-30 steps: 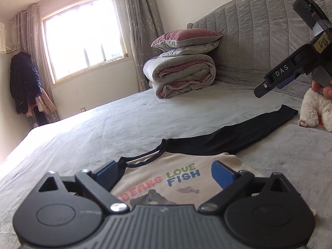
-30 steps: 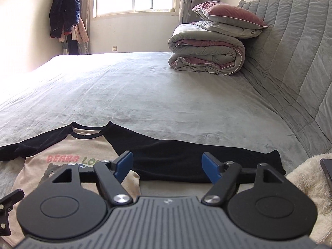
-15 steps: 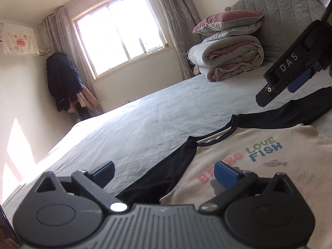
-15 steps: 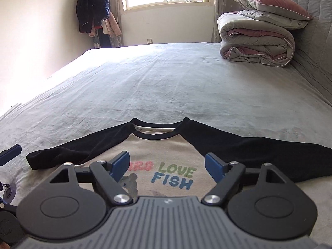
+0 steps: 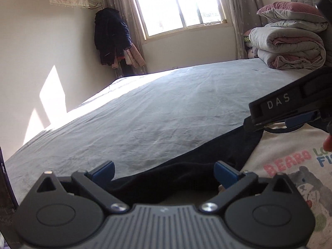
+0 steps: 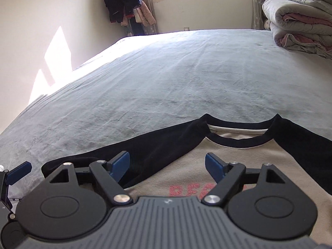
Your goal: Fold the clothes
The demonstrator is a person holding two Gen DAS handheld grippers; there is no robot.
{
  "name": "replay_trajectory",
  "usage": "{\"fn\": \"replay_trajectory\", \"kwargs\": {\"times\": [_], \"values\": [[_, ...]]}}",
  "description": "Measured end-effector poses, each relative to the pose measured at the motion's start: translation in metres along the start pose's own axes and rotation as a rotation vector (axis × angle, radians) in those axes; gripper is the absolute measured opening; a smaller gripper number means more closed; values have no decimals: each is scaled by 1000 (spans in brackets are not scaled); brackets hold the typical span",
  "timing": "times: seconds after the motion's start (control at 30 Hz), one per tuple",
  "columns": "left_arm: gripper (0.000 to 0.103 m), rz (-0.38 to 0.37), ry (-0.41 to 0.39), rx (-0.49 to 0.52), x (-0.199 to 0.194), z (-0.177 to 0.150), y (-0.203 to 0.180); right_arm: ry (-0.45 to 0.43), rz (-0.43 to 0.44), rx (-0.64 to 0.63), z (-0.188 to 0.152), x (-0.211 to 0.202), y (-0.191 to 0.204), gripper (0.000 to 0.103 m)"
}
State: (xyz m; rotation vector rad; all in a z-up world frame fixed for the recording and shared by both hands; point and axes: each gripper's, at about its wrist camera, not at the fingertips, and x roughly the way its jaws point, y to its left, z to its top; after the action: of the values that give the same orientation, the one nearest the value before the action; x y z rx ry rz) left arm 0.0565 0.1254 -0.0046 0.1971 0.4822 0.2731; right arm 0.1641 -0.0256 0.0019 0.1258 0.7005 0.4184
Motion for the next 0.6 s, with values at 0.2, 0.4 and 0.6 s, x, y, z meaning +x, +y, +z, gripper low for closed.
{"fn": "replay_trajectory", "kwargs": {"times": [0.2,0.4,0.6], "values": [[102,52,22,-20,12,-1,11,-34,43,-9,5,31,14,84],[102,32,83,-64,21,-4,21,-30,49,-37,-10,57,15,85],[102,-16,138,-116,20,-11,27,-7,49,-32,-31,76,0,85]]}}
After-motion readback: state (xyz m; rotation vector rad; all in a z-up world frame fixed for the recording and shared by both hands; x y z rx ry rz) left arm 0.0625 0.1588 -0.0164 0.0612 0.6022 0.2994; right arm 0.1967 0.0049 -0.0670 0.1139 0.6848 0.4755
